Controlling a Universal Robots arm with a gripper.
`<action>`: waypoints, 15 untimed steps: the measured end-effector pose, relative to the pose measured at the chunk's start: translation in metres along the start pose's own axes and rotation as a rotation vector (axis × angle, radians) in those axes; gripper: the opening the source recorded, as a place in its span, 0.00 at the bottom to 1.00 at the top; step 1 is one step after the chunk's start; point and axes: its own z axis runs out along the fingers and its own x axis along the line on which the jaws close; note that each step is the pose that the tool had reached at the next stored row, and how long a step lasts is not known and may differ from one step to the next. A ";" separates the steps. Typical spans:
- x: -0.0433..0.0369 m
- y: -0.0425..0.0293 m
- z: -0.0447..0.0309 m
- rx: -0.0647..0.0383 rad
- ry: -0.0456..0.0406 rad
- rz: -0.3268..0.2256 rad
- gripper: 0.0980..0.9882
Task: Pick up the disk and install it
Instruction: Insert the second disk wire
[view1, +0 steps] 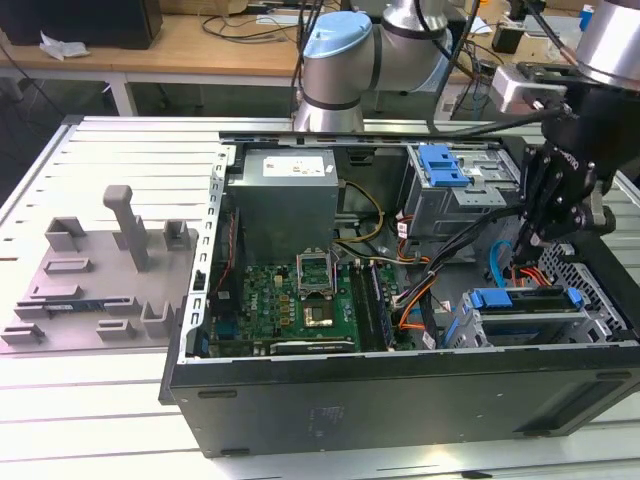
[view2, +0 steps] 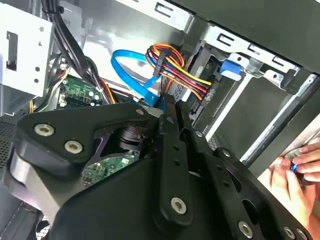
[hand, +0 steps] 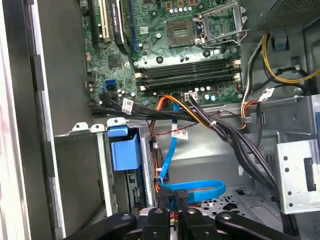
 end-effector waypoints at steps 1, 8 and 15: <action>0.0169 -0.0011 0.0008 -0.001 -0.0311 -0.005 0.07; 0.0360 -0.0020 0.0019 0.002 -0.0473 -0.049 0.07; 0.0363 -0.0020 0.0022 0.002 -0.0474 -0.050 0.07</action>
